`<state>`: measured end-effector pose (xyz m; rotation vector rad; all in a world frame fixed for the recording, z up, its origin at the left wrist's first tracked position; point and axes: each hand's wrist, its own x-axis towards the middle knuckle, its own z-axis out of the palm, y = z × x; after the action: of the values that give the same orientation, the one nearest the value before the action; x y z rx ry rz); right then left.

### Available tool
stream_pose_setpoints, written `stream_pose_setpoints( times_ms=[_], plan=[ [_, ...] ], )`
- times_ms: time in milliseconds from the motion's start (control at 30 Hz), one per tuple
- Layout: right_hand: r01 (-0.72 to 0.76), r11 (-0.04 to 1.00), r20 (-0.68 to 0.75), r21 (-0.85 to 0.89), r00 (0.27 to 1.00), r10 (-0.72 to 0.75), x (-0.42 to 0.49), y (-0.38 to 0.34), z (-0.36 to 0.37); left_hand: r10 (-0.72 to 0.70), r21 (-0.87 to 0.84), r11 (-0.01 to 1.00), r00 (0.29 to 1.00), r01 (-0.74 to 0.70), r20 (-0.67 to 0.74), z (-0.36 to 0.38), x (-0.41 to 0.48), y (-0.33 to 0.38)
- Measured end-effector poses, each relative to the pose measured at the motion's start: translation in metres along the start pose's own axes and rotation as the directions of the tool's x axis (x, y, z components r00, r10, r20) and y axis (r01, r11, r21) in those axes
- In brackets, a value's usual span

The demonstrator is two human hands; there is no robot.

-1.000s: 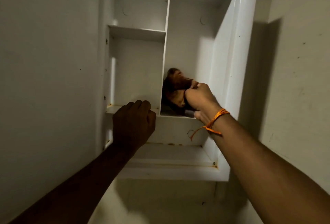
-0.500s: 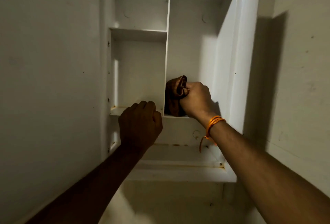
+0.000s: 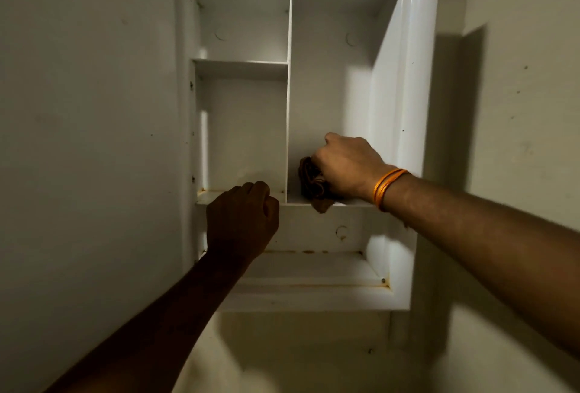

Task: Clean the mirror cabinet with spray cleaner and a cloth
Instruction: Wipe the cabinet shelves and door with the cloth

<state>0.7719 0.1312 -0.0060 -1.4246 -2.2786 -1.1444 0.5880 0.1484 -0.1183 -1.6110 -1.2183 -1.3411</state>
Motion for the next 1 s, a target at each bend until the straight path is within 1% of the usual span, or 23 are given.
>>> stream_pose_setpoints(
  times_ms=[133, 233, 300, 367, 433, 567, 633, 733, 833, 900, 967, 1000],
  plan=[
    [0.078, 0.973, 0.165, -0.216, 0.985, -0.042, -0.009, 0.018, -0.016, -0.001, 0.018, 1.000, 1.000, 0.001, 0.015, -0.001, 0.001, 0.001],
    [0.179, 0.931, 0.221, -0.319, 0.969, -0.110, -0.004, 0.012, -0.035, 0.019, 0.035, 0.999, 1.000, -0.020, 0.009, 0.000, 0.000, 0.000],
    [0.186, 0.915, 0.135, -0.357, 0.980, -0.147, 0.002, 0.011, -0.047, 0.028, 0.040, 0.999, 1.000, -0.027, -0.008, 0.001, -0.001, 0.000],
    [0.137, 0.915, 0.009, -0.380, 0.989, -0.144, 0.008, 0.022, -0.047, 0.036, 0.040, 0.999, 0.999, -0.035, -0.023, 0.002, -0.002, 0.000],
    [0.086, 0.935, -0.025, -0.343, 0.995, -0.100, 0.006, 0.032, -0.037, 0.045, 0.038, 0.998, 0.998, -0.043, -0.036, 0.003, -0.002, 0.000],
    [0.012, 0.975, 0.096, -0.222, 0.995, 0.009, -0.014, 0.017, -0.007, 0.041, 0.009, 0.999, 0.998, -0.040, -0.040, 0.003, -0.002, -0.002],
    [-0.046, 0.979, 0.140, -0.200, 0.987, 0.075, -0.021, 0.005, 0.002, 0.055, -0.008, 0.998, 0.997, -0.055, -0.045, 0.002, -0.002, -0.003],
    [-0.109, 0.978, 0.116, -0.180, 0.985, 0.131, -0.016, 0.003, 0.005, 0.061, 0.007, 0.998, 0.997, -0.061, -0.053, 0.002, -0.002, -0.004],
    [-0.105, 0.987, 0.152, -0.122, 0.981, 0.123, -0.011, 0.005, -0.004, 0.070, 0.007, 0.998, 0.996, -0.070, -0.060, 0.002, -0.001, -0.004],
    [-0.068, 0.992, 0.187, -0.103, 0.979, 0.086, -0.017, 0.001, -0.014, 0.076, 0.008, 0.997, 0.995, -0.075, -0.064, 0.002, -0.002, -0.005],
    [-0.023, 0.995, 0.188, -0.092, 0.981, 0.040, -0.028, 0.003, -0.026, 0.074, 0.005, 0.997, 0.995, -0.074, -0.066, 0.003, -0.002, -0.005],
    [-0.015, 0.999, 0.208, -0.044, 0.978, 0.024, -0.033, 0.006, -0.035, 0.070, 0.006, 0.998, 0.995, -0.070, -0.065, 0.003, -0.002, -0.005]
  ],
)
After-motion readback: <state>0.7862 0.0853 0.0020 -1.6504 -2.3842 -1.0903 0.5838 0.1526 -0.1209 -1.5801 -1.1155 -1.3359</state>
